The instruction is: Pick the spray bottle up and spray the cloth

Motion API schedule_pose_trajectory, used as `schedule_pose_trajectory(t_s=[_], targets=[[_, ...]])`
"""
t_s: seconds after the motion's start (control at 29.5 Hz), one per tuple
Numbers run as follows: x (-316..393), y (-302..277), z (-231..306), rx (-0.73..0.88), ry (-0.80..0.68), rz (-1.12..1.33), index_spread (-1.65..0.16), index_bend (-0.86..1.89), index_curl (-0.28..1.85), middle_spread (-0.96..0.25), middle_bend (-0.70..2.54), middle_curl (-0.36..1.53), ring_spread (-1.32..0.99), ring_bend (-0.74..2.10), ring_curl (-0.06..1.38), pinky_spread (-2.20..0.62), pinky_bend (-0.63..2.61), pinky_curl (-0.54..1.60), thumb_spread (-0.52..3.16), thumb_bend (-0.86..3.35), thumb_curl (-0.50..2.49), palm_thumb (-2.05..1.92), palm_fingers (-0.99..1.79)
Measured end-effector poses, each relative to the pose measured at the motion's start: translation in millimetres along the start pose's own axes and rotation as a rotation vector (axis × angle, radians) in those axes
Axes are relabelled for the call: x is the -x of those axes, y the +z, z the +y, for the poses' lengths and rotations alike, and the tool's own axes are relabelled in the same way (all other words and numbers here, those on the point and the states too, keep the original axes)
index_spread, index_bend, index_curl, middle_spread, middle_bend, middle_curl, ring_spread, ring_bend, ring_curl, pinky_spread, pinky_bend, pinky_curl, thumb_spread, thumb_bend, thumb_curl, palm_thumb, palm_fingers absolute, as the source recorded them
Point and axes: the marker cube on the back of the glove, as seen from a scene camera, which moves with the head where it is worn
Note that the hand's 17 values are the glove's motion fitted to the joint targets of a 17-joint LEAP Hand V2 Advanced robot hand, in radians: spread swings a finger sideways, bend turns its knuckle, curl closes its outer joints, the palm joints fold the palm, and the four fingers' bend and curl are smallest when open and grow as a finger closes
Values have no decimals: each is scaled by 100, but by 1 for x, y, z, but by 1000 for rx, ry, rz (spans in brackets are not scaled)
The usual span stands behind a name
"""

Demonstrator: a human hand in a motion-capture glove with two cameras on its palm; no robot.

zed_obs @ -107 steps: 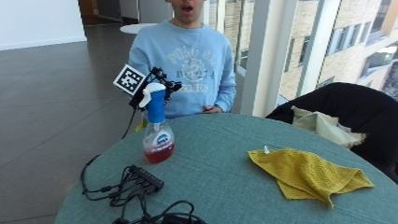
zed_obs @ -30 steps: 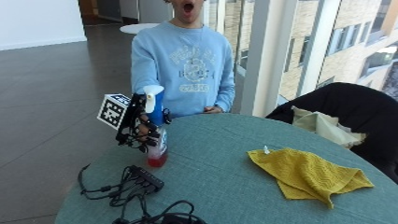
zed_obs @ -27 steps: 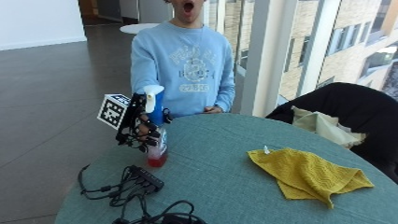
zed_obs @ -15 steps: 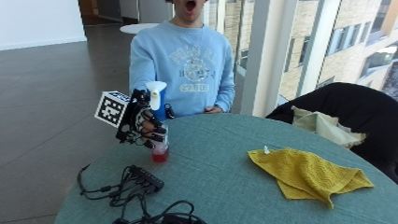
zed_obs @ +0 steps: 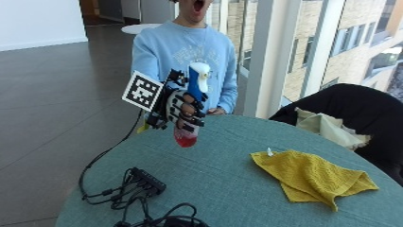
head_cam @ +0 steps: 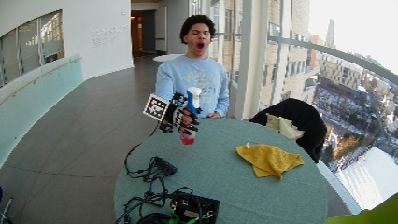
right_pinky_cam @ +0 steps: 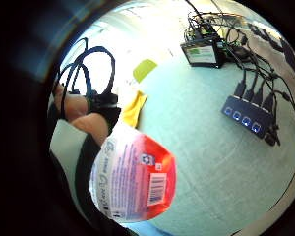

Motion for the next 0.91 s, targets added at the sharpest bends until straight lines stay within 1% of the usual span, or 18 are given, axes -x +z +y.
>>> schedule_pose_trajectory(t_s=[0.07,0.27,0.44,0.91], targets=[[6,6,-6,48,-32,6,-22,14,38,-9,34,49,-10,53,40,13,20,30,58,-3,65,93,113],[21,20,-23,176,-10,3,-21,14,39,-9,34,49,-9,53,40,12,19,31,57,-3,66,92,113],[34,38,-35,274,-31,13,-21,14,39,-9,34,49,-9,53,40,12,20,32,57,-3,67,92,114],[70,117,-66,576,-30,97,-19,12,38,-7,35,49,-7,58,40,10,21,34,59,-3,68,90,116]])
